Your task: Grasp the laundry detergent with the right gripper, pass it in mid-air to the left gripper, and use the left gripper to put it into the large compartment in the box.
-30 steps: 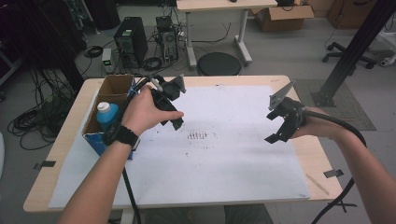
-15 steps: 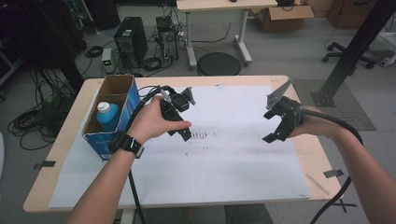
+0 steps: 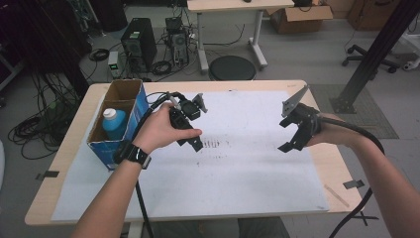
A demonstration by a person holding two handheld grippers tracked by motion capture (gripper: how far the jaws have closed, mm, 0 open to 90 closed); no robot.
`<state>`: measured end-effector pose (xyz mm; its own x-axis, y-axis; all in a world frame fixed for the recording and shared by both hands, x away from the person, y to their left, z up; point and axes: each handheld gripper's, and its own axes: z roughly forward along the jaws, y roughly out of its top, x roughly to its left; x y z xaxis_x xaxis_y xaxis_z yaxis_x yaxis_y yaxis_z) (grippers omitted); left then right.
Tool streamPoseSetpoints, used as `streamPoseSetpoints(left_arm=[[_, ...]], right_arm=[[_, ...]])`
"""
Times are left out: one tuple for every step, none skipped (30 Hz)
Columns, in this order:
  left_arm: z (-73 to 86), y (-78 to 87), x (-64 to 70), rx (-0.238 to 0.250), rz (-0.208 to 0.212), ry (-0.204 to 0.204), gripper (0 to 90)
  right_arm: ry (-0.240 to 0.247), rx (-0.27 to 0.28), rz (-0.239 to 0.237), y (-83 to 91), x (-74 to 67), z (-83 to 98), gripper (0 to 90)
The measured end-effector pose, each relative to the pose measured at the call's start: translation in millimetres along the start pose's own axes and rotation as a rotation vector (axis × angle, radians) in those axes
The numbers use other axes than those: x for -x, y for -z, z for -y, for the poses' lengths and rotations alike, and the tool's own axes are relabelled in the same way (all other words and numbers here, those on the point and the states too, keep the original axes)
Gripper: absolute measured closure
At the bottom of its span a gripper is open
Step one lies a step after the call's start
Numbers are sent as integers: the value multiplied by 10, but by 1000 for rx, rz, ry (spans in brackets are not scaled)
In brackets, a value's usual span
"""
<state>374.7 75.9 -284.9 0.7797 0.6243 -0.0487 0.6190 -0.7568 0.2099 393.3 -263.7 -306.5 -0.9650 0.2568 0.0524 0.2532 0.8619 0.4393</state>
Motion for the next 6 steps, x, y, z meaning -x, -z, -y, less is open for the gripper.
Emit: streamPoseSetpoints(left_arm=[[0,2,-2,0,-2,3,50],[1,4,-4,3,-1,0,50],[4,4,-6,7,3,-3,50],[5,3,-6,6,4,-2,50],[6,4,-7,5,4,-3,50],[5,9,-9,7,2,1,50]], right_arm=[[-1,0,-1,1,-1,1,41],[-1,0,1,3,-3,2,41],[1,-1,0,6,-6,2,41],[1,-2,1,7,-7,4,41],[-1,-1,0,10,-8,6,41],[-2,0,-1,11,-6,8,41]])
